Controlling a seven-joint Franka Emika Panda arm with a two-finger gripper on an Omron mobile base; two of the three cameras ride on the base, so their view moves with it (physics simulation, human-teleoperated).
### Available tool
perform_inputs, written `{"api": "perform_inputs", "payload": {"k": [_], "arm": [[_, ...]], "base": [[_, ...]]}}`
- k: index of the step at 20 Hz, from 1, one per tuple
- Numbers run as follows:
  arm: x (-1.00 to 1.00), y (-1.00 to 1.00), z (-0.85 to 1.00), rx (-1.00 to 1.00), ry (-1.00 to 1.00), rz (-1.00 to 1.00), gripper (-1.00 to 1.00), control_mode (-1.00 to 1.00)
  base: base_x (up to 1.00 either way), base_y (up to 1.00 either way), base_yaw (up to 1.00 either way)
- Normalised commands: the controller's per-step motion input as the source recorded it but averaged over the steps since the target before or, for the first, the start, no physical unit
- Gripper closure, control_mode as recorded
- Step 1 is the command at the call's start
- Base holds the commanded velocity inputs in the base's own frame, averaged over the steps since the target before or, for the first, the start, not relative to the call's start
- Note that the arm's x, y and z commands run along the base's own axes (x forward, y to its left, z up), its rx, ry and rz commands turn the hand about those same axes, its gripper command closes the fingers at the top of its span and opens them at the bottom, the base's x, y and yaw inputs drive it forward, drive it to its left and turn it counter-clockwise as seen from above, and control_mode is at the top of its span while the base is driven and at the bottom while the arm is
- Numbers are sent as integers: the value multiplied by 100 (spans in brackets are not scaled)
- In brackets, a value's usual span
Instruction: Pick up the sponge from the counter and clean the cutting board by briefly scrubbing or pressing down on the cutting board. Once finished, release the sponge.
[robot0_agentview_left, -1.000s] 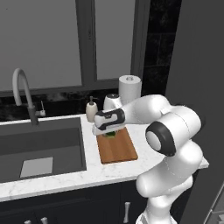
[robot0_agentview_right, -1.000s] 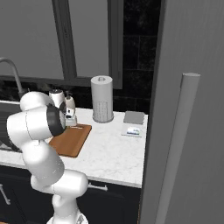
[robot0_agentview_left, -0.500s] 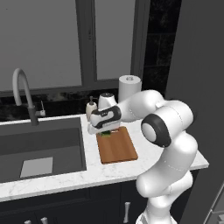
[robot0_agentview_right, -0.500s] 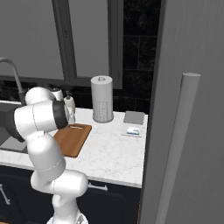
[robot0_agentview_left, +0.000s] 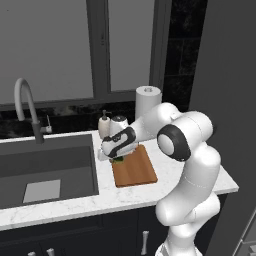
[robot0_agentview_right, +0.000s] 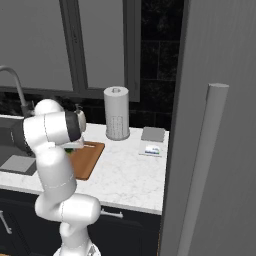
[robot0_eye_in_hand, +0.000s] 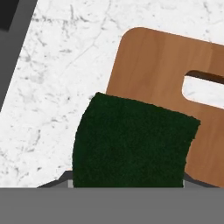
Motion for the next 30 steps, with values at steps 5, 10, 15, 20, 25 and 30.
{"api": "perform_inputs", "payload": {"k": [5,10,15,20,25,30], "arm": [[0,14,-46,0,-4,0,100,-100],[-21,4,-32,0,-1,0,100,-100],[-52,9,-21,0,0,0,100,-100],[-41,5,-50,0,0,0,100,-100],[-72,0,-53,0,0,0,100,-100],[-93,0,-42,0,-1,0,100,-100]], "base": [[0,0,0],[0,0,0],[0,0,0],[0,0,0],[0,0,0],[0,0,0]]}}
